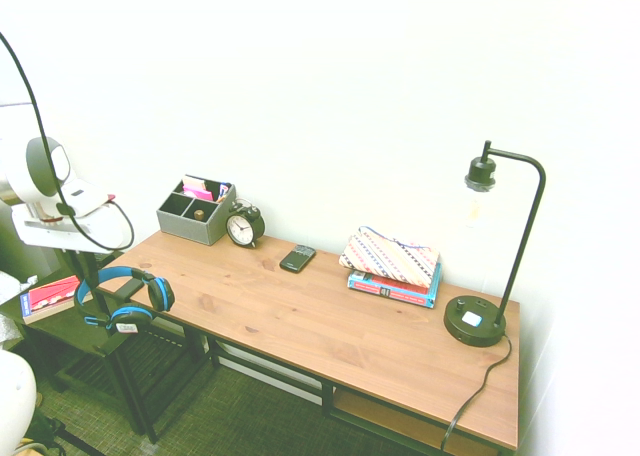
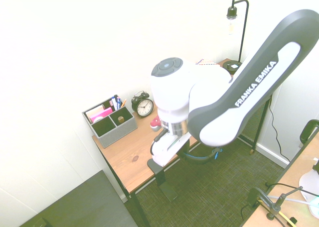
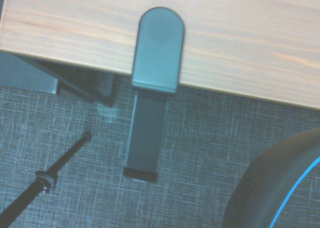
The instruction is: Hang the headphone
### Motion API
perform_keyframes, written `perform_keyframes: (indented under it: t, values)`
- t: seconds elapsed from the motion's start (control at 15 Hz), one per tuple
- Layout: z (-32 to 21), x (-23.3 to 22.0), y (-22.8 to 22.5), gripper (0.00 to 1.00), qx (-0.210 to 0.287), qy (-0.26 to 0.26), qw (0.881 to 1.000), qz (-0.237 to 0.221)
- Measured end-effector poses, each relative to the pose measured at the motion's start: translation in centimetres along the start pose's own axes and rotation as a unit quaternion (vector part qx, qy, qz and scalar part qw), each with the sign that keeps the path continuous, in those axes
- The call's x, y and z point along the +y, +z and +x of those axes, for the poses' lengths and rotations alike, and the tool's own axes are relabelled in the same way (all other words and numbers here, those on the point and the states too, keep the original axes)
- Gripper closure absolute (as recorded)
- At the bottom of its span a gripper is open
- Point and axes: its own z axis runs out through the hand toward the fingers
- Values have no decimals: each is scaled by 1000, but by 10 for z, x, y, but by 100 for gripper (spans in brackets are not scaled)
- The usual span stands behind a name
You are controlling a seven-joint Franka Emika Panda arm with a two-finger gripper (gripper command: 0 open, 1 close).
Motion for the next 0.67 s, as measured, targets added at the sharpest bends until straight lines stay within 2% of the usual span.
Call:
perform_keyframes:
  t: [0.47, 0.67]
  values:
    - [-56, -58, 69, 100, -18, -6, 1000, -2]
    - [-57, -74, 104, 100, -17, 9, 1000, -13]
